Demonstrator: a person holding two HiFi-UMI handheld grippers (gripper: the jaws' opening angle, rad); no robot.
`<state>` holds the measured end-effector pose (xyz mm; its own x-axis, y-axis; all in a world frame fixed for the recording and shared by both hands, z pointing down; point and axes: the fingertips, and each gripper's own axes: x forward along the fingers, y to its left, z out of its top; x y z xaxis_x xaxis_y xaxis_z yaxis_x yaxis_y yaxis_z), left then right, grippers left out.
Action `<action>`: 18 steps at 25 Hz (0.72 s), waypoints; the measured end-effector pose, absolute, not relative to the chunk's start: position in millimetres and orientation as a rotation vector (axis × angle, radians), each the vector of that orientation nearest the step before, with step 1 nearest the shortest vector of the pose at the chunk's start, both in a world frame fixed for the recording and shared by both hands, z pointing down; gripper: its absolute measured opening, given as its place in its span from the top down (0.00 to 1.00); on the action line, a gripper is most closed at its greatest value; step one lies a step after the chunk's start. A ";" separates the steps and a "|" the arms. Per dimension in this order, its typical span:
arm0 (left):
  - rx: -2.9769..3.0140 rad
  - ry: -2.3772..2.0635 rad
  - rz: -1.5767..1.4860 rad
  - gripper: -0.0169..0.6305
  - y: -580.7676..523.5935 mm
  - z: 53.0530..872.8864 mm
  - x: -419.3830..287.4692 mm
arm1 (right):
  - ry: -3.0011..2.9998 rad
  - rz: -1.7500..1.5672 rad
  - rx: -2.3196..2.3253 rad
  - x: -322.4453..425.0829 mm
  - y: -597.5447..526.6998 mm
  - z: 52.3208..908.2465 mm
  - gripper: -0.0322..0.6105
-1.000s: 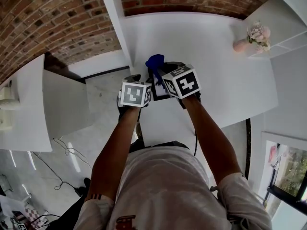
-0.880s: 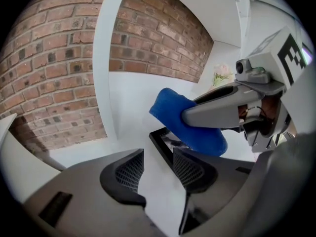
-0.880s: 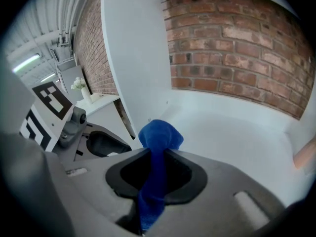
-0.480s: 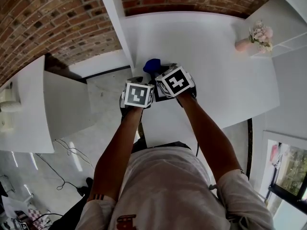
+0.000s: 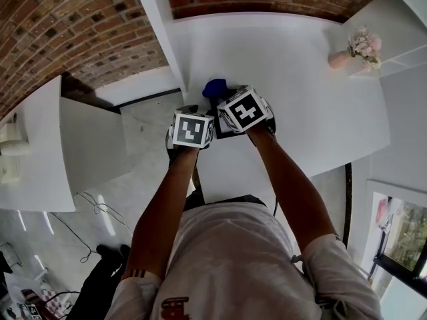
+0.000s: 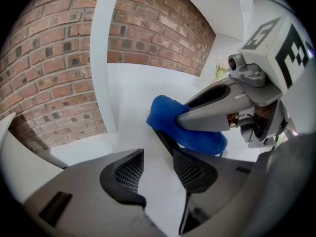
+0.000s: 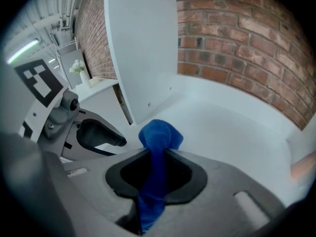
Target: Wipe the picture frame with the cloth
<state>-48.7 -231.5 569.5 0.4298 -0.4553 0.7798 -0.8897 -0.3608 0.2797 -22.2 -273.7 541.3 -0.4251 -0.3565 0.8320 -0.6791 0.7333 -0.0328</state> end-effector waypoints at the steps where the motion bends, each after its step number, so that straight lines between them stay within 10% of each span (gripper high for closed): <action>1: 1.978 -1.134 0.795 0.69 -231.4 570.0 -48.8 | -2.047 0.465 0.789 -18.5 -274.4 541.2 0.84; 18: 1.985 -1.153 0.822 0.70 -230.5 569.9 -51.3 | -1.971 0.524 0.976 59.9 -280.2 534.6 0.83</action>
